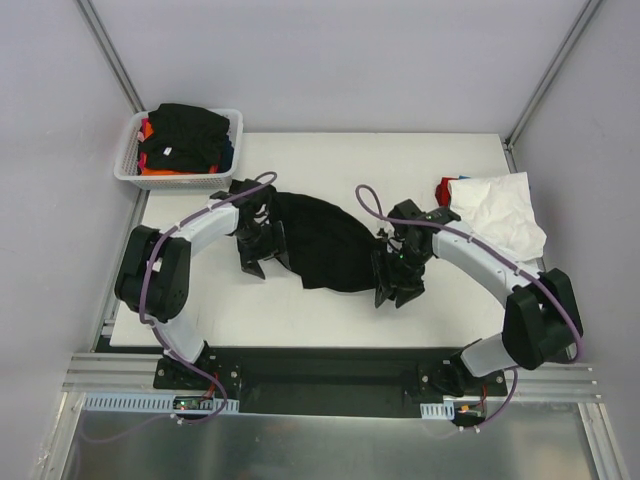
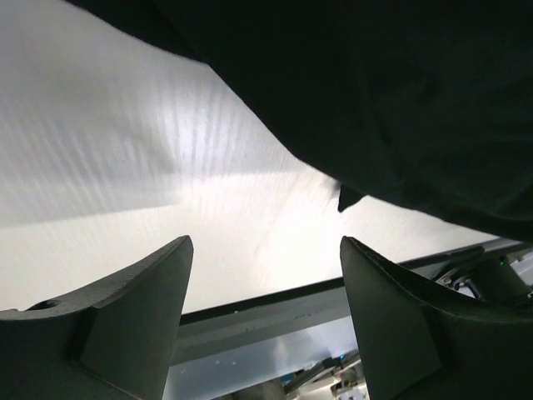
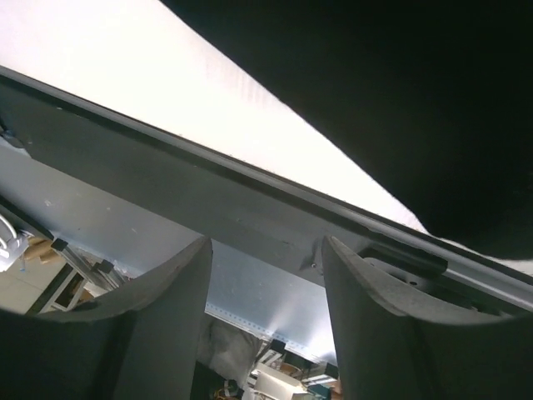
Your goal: Fold and stack the t-shirts
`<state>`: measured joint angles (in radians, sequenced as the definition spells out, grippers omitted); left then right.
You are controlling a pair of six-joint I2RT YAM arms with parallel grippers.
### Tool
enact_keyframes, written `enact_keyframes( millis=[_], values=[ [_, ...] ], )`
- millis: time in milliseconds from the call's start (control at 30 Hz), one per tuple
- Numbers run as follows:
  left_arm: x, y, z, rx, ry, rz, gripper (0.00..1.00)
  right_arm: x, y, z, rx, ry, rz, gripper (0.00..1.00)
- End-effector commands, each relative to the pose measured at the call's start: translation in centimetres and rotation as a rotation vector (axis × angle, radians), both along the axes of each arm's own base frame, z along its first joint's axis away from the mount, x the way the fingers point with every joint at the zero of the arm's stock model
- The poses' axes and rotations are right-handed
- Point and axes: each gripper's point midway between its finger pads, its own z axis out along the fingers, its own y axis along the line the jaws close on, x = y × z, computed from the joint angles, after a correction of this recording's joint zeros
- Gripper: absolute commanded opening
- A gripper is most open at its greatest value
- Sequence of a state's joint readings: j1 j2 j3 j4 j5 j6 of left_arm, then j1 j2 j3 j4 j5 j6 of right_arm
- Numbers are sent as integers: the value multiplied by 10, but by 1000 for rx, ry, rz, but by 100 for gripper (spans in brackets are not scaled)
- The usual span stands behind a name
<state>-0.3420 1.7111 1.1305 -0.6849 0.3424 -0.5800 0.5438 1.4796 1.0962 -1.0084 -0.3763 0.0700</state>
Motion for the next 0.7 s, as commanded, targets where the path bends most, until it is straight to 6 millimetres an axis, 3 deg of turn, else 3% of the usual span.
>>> enact_keyframes(
  millis=[0,200,333,500,633,667],
  values=[
    [-15,-16,19,-51,-35,-44,71,-10,2,-5,59,-42,-22,59],
    [-25,-25,31,-91,-34,-46,71,-12,-5,-22,59,-95,-56,60],
    [-27,-27,50,-119,-67,-55,71,-1,-1,-36,62,-124,-49,61],
    [-29,-20,79,-103,-122,-67,72,22,11,-45,93,-150,-36,63],
    [-35,-13,87,-76,-127,-72,72,45,16,-50,173,-154,-92,63],
    [-35,-10,87,-63,-133,-74,72,54,9,-50,180,-160,-134,63]
  ],
)
